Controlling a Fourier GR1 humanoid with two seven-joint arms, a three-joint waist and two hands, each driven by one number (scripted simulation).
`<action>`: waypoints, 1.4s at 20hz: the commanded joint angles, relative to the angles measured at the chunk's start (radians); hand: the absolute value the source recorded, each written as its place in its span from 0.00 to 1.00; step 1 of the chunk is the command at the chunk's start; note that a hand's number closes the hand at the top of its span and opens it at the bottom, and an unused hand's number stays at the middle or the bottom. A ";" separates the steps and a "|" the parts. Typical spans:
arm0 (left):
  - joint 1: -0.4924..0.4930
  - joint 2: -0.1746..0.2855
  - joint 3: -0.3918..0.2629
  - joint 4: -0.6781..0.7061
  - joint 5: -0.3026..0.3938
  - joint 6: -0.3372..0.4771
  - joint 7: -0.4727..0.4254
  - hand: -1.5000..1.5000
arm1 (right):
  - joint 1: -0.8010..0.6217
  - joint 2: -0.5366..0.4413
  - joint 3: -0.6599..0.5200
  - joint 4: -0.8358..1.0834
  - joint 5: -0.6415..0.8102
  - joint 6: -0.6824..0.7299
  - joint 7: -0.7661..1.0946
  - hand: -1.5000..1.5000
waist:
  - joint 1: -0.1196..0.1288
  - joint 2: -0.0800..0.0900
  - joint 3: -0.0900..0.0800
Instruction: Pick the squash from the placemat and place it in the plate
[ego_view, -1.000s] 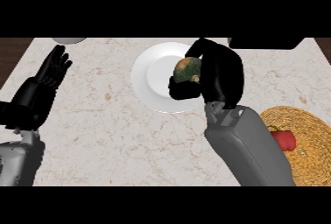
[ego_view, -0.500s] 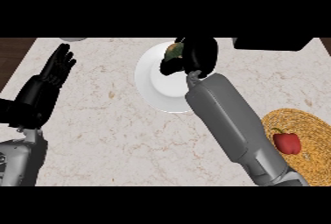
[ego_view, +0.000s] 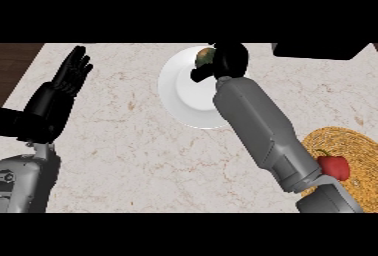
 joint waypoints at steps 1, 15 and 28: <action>0.037 -0.051 -0.063 -0.029 -0.039 0.017 -0.021 0.50 | -0.044 0.000 -0.044 0.107 -0.098 -0.046 -0.064 0.00 | 0.025 0.006 0.000; -0.010 -0.012 -0.006 -0.018 0.006 -0.013 0.020 0.50 | -0.020 0.000 -0.194 0.039 -0.395 -0.339 -0.481 0.00 | 0.018 -0.001 0.002; 0.065 -0.003 0.049 -0.031 -0.022 0.016 0.013 0.50 | 0.289 -0.015 -0.215 -0.286 -0.504 -0.284 -0.622 0.00 | -0.081 -0.028 0.000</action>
